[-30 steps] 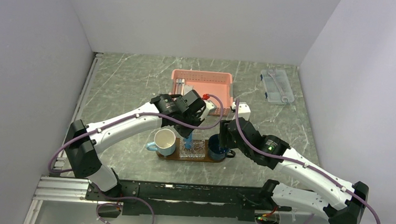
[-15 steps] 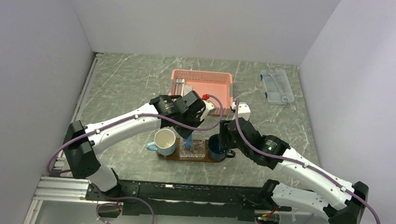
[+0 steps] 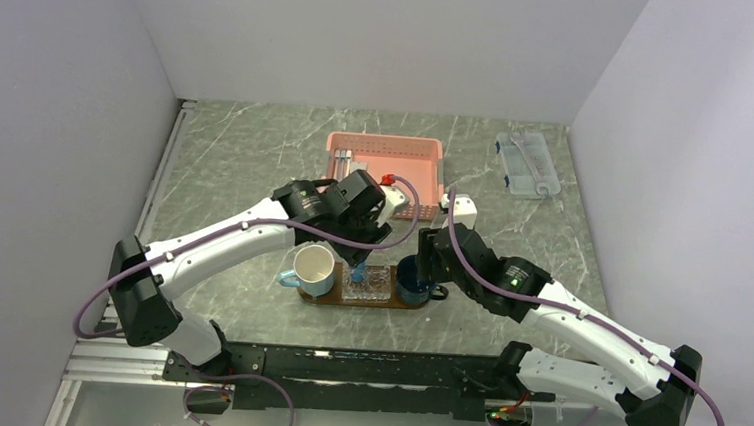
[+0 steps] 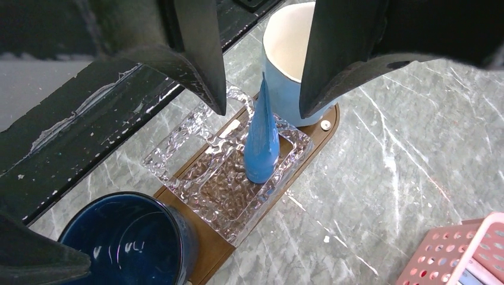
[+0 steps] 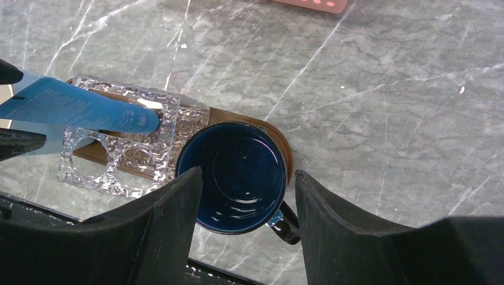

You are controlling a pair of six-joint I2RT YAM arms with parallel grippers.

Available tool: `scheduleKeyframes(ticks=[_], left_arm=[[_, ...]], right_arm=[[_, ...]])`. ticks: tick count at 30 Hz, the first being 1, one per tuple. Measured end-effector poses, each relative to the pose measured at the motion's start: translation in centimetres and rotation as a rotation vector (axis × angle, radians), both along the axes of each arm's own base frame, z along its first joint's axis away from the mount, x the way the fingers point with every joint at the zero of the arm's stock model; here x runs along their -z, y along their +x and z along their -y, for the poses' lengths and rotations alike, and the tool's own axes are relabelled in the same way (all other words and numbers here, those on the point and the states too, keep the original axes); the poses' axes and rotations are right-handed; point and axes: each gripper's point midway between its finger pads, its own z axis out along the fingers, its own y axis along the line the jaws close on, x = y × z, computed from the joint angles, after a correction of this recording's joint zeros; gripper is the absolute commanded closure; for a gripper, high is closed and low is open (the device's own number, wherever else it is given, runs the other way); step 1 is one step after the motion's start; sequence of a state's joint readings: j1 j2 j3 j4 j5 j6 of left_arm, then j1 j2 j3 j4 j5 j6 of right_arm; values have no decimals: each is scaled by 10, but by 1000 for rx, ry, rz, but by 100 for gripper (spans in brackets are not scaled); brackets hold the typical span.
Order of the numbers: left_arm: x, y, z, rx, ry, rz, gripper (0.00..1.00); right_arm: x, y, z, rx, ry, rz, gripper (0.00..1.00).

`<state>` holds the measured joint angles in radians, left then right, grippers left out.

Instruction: Prepare toiletry sets of a toothbrush and toothpaste on the tray

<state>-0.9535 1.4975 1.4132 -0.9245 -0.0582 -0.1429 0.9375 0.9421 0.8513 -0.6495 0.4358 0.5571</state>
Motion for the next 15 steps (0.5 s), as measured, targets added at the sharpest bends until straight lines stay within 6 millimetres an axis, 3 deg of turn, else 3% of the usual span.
scheduleKeyframes(ticks=[3,15], left_arm=[[-5,-1,-1,1,-13,9,41],[-48,3,-14,-37,-98,130,33]], right_arm=[[-3,1,-1,-1,5,3,39],[-48,15,-25,-31,67,61,36]])
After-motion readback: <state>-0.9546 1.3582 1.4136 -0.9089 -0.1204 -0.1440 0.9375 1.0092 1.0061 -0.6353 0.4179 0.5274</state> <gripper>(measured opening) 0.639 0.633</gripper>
